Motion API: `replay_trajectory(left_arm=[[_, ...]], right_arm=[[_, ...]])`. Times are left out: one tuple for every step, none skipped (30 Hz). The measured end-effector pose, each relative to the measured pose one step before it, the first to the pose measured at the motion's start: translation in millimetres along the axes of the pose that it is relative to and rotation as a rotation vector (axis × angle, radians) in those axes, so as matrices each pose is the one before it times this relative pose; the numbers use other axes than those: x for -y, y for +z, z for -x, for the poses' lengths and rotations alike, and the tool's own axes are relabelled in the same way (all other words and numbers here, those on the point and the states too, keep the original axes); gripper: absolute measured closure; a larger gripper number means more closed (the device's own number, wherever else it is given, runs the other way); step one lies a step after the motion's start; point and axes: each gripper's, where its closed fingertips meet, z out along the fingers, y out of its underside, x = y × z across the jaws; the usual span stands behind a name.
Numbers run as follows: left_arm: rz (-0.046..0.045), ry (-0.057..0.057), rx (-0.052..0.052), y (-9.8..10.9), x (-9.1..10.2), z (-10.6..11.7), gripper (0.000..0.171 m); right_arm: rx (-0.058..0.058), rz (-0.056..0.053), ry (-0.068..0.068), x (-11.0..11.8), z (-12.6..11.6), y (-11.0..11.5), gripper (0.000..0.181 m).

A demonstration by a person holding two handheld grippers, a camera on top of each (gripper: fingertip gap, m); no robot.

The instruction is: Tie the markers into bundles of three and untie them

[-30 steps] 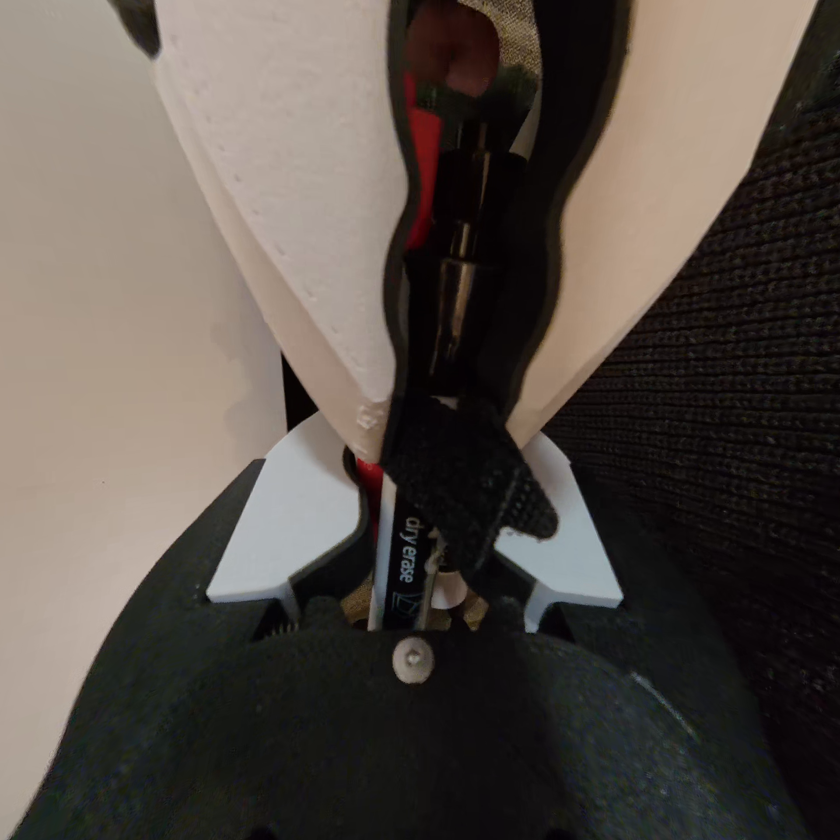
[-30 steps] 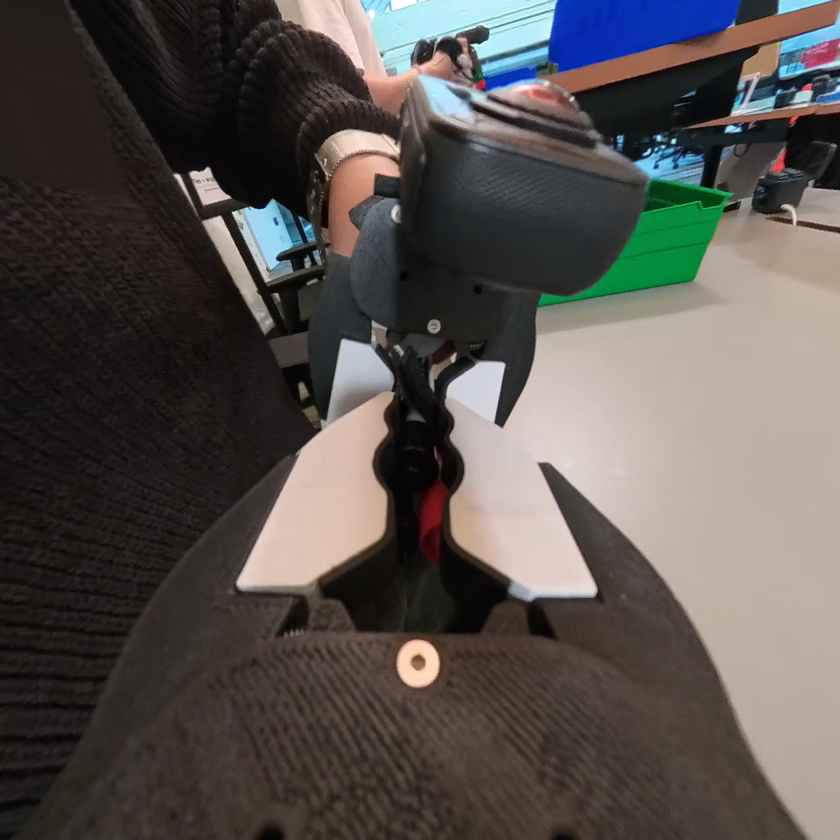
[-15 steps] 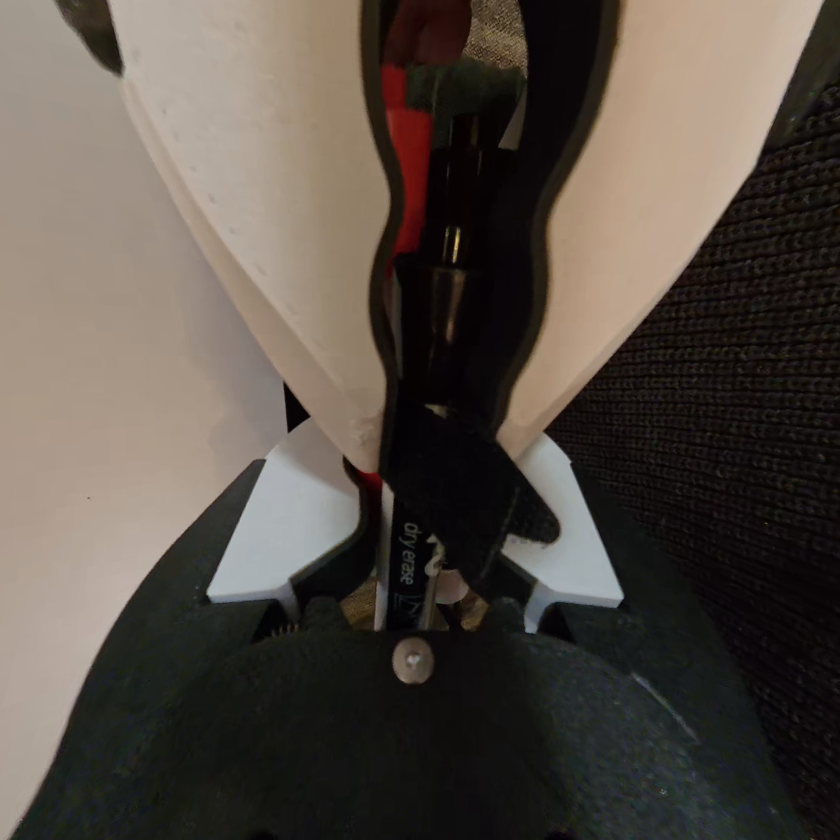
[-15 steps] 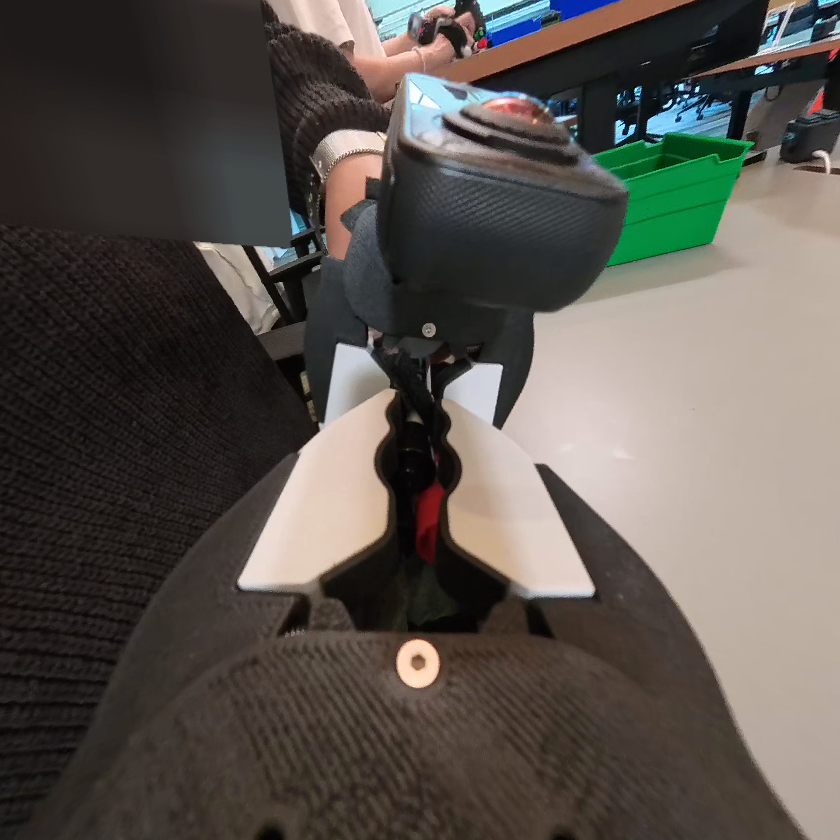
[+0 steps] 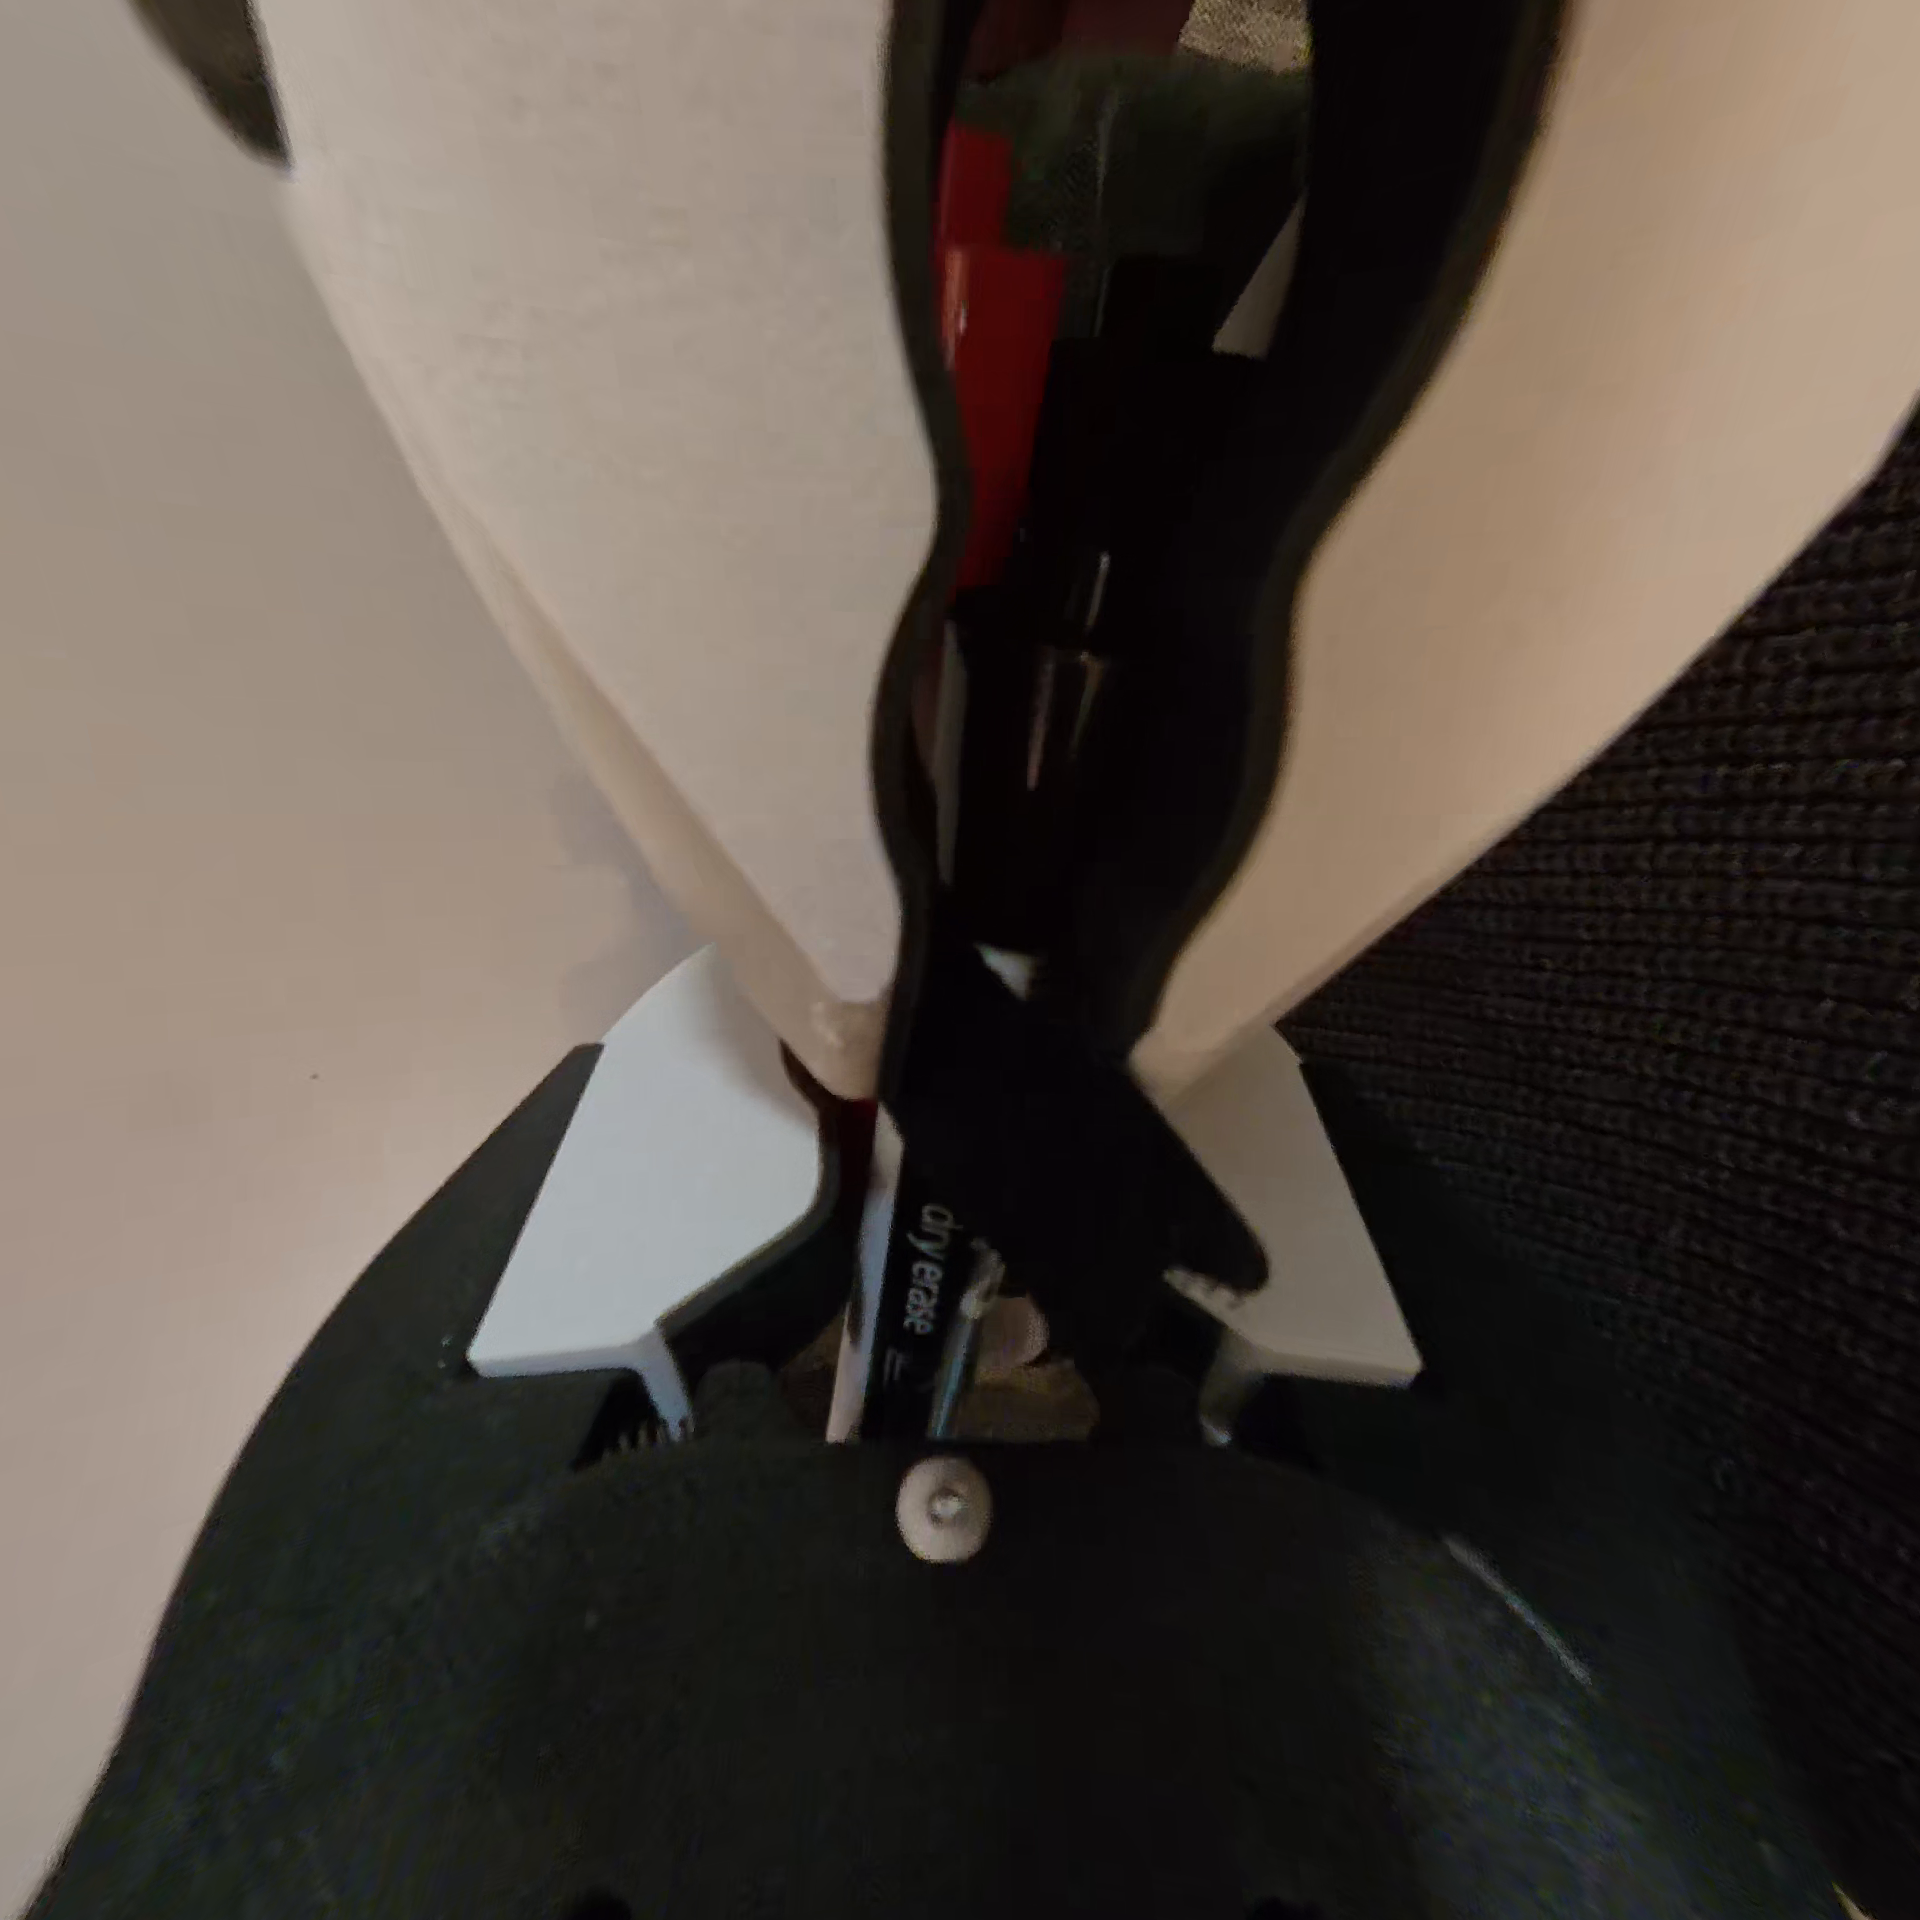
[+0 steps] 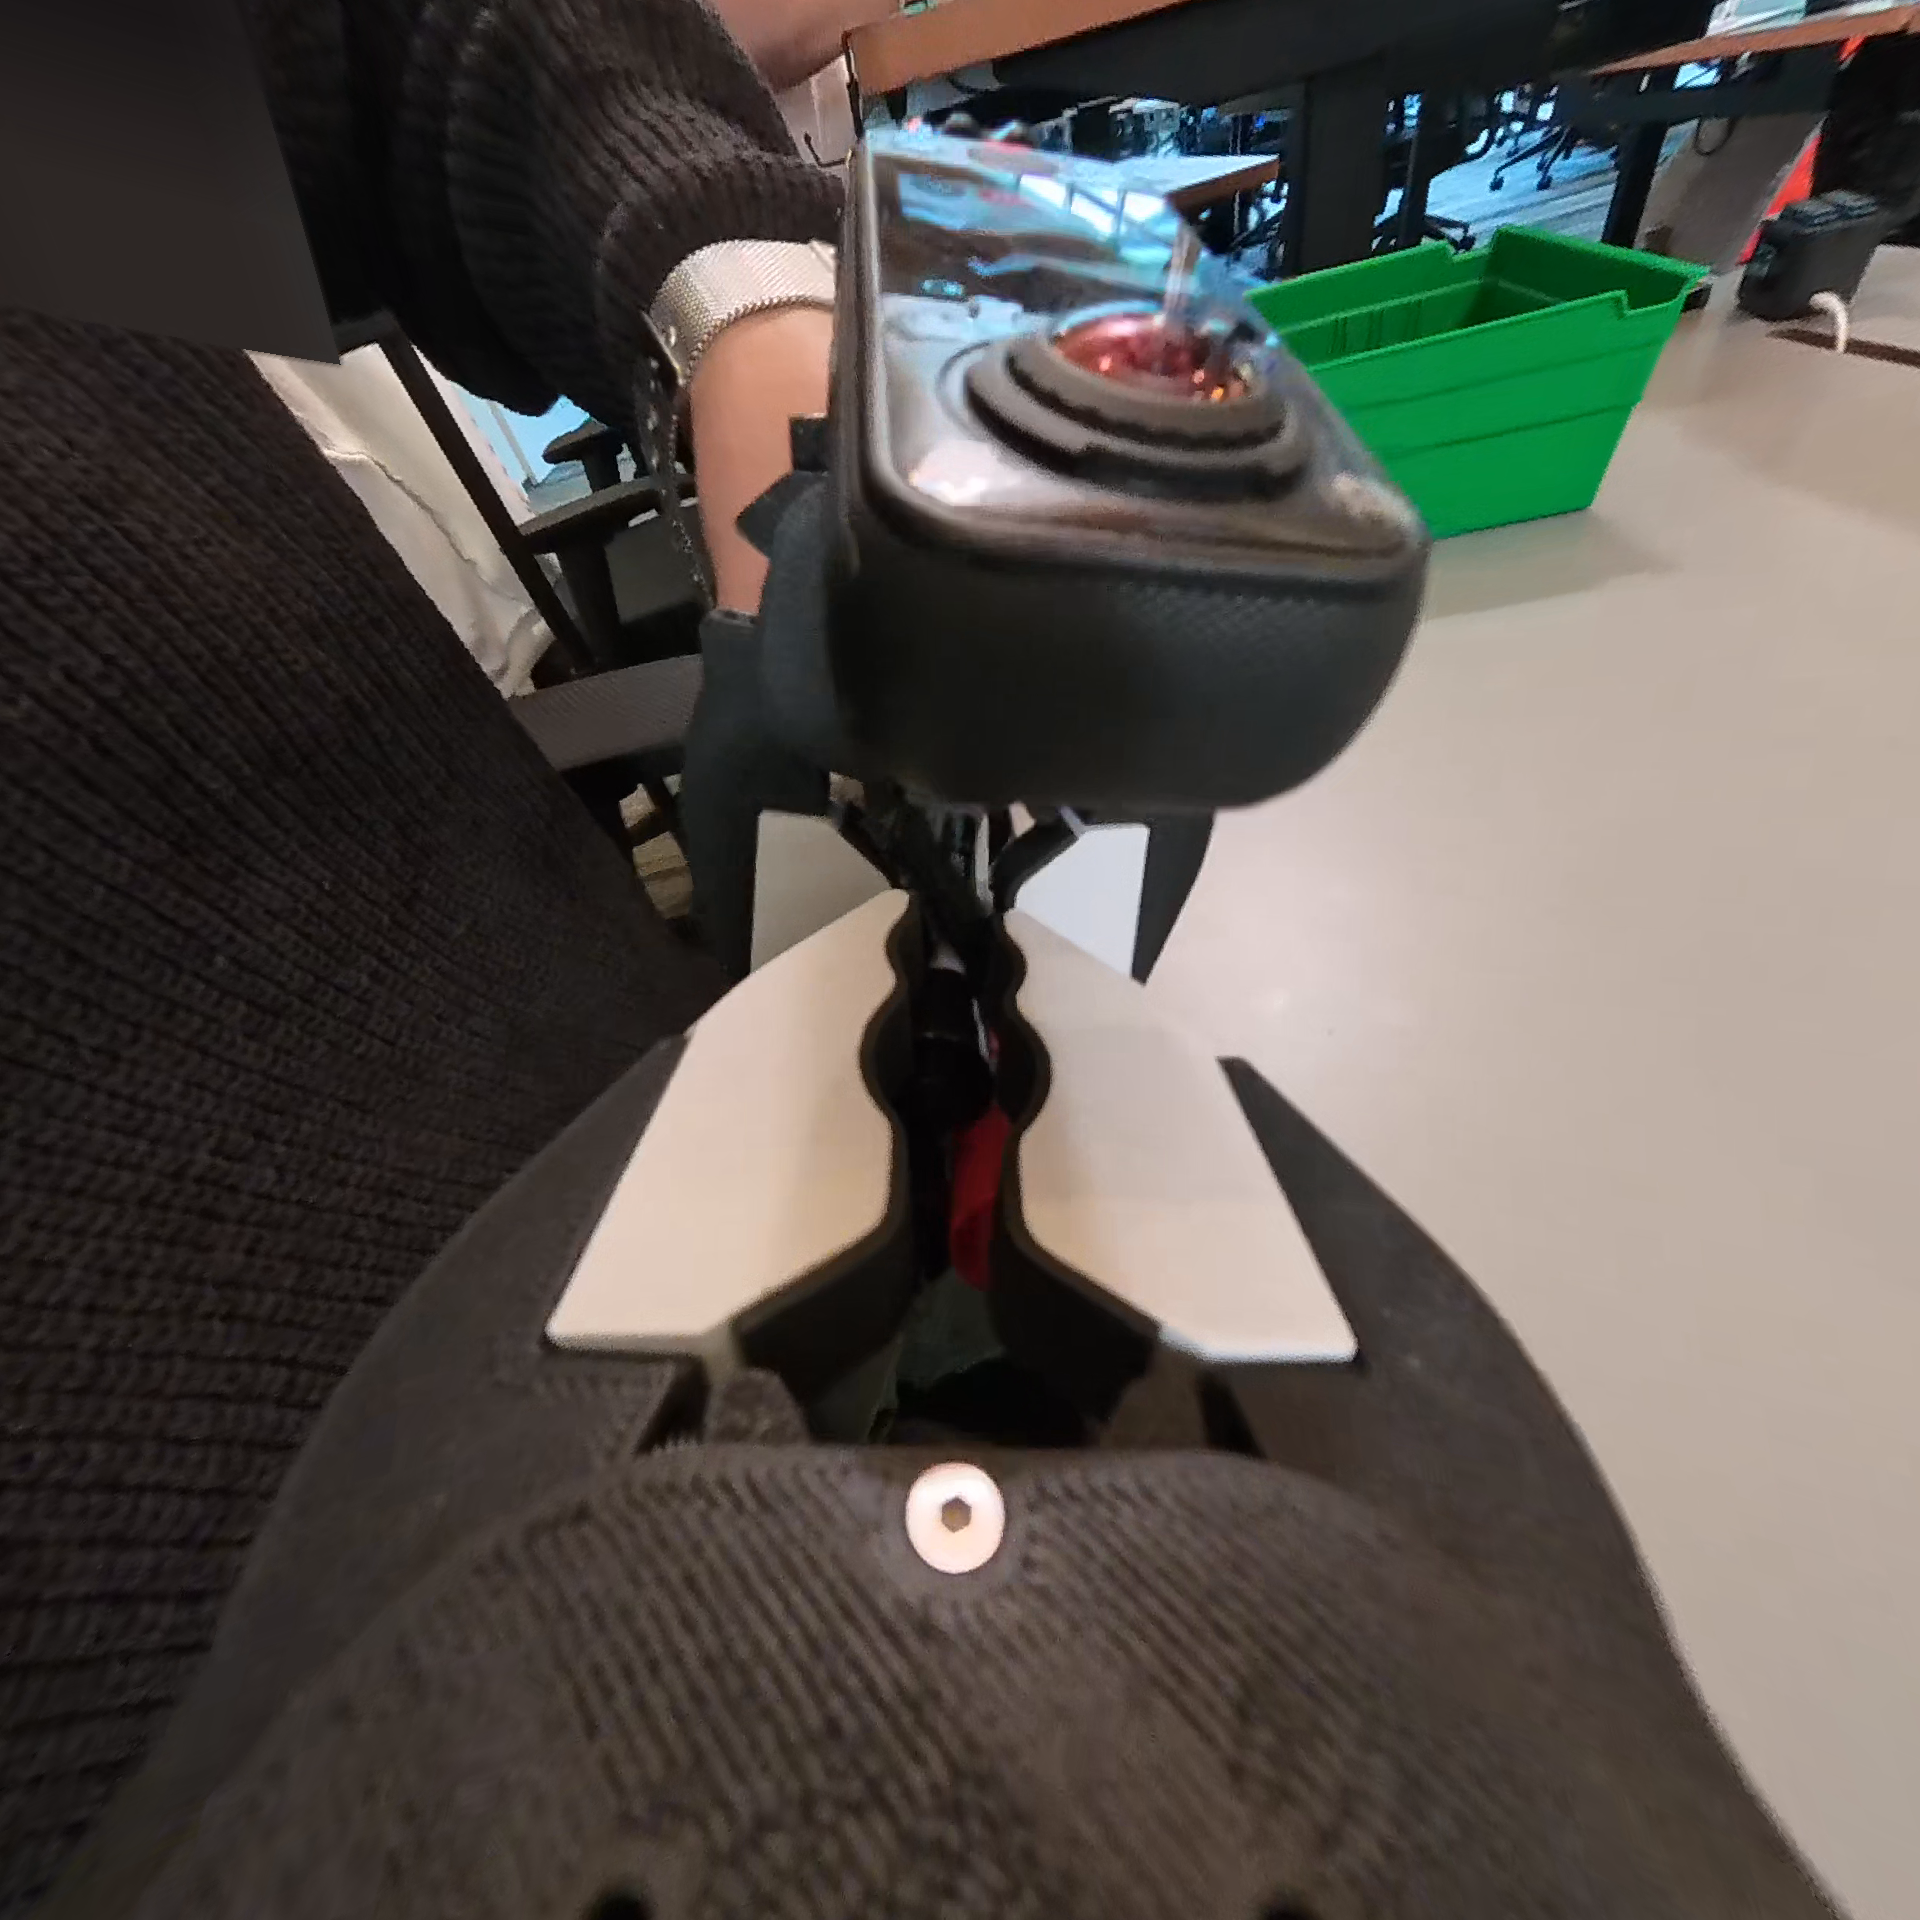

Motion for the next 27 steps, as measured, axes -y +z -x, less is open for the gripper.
replay_trajectory(left_arm=[[0.00272, 0.004, -0.0019, -0.96, -0.44, -0.01, 0.127], [0.00306, -0.0071, -0.003, -0.04, -0.2, -0.66, 0.127], [-0.00378, -0.0055, 0.0047, 0.01, 0.51, 0.37, 0.127], [0.00404, 0.0011, -0.0031, -0.03, -0.54, -0.48, 0.127], [0.01065, 0.0004, -0.0009, 0.24, -1.17, -0.36, 0.127], [0.00415, 0.0009, 0.0075, 0.16, -0.32, 0.76, 0.127], [0.00051, 0.0069, -0.0011, 0.13, -0.05, -0.5, 0.127], [0.00348, -0.0002, -0.0089, 0.28, -0.04, -1.54, 0.127], [0.00302, -0.0011, -0.0024, 0.28, 0.13, -0.56, 0.127], [0.00529, 0.0078, -0.002, 0.54, -0.27, -1.23, 0.128], [0.01004, 0.0025, -0.0007, 0.89, -0.68, -0.8, 0.128], [0.00976, 0.0084, 0.0058, 1.14, -0.67, -0.28, 0.127], [0.01198, 0.0066, 0.0018, 1.8, -0.85, -1.14, 0.127], [0.00825, -0.0015, -0.0038, 1.68, -0.37, -1.29, 0.127], [0.00262, 0.0031, 0.0032, 1.52, 0.12, -0.11, 0.125], [0.0045, 0.0062, 0.0059, 1.24, -0.17, 0.21, 0.125], [0.00702, 0.0095, 0.0043, 0.77, -0.61, -0.28, 0.124], [0.00311, 0.0068, 0.0036, 0.63, -0.28, -0.37, 0.123], [-0.00302, -0.0031, -0.0042, 0.37, 0.13, -1.07, 0.123], [-0.00604, -0.0069, -0.0109, 0.2, 0.28, -1.47, 0.123], [-0.00482, -0.0017, -0.0054, -0.08, -0.02, -0.87, 0.123], [-0.0025, -0.002, 0.007, -0.44, -0.39, 1.26, 0.123], [0.00006, -0.007, 0.008, -1.18, -1.29, 2.8, 0.125], [-0.00077, -0.0035, -0.0038, -1.41, -1.72, 1.89, 0.126], [-0.00995, -0.0043, -0.0087, -0.91, -0.36, 0.03, 0.127], [-0.01337, -0.015, -0.0043, -0.55, 0.63, 0.33, 0.128], [-0.0082, -0.016, -0.006, -0.33, -0.02, 0.46, 0.128]], right_arm=[[-0.0069, -0.0105, -0.0064, 0.61, -1.02, -0.54, 0.168], [0.0078, -0.0012, 0.0057, 0.04, 0.17, -0.24, 0.168], [0.0079, 0.0023, 0.0134, 0.37, 0.18, -0.37, 0.168], [0.0025, -0.0063, 0.0055, 0.71, 0.21, -0.18, 0.167], [0.0012, -0.0053, -0.0045, -0.22, 0.73, 0.05, 0.167], [-0.0025, -0.0052, -0.0124, -0.23, 0.36, -0.32, 0.167], [-0.0022, -0.009, -0.0118, 0.62, 0.48, -0.48, 0.167], [0.0034, -0.004, -0.006, 0.37, 1.17, -0.4, 0.168], [0.0018, 0.0021, -0.004, -0.43, 0.58, -0.33, 0.168], [0.0039, 0.0037, 0.0001, -0.72, 0.69, -0.29, 0.17], [0.0085, 0.0061, 0.0052, -0.79, 1.25, -0.09, 0.172], [0.0126, 0.0082, 0.0092, -1.08, 1.39, -0.04, 0.173], [0.0168, 0.0117, 0.0092, -1.54, 1.53, 0.18, 0.173], [0.0115, 0.0116, 0.0047, -1.63, 0.99, 0.15, 0.174], [0.0019, 0.0127, -0.0011, -1.58, 0.86, 0.2, 0.174], [-0.0056, 0.0145, -0.0062, -1.49, 0.72, 0.36, 0.175], [-0.0085, 0.0119, -0.0081, -0.94, 0.83, 0.52, 0.175], [-0.0043, 0.0082, -0.0026, -0.73, 0.81, 0.43, 0.176], [0.001, 0.0037, 0.0048, -0.48, 0.64, 0.26, 0.176], [0.0044, 0.0009, 0.0074, -0.1, 0.59, -0.03, 0.176], [0.0049, -0.0012, 0.0032, 0.05, 0.47, 0.16, 0.176], [0.0017, -0.0029, -0.0001, 0.27, -0.18, 0.28, 0.175], [-0.0063, -0.0071, 0.0051, 0.72, -1.61, 0.71, 0.175], [-0.0095, -0.0139, 0.0162, 1.03, -2.45, 1.08, 0.174], [0.0012, -0.0138, 0.0286, 0.91, -2.02, 0.69, 0.174], [0.0066, -0.0088, 0.0272, 1.0, -1.95, -0.42, 0.174], [0.0006, -0.0099, 0.0176, 1.14, -2.42, -0.97, 0.172]])
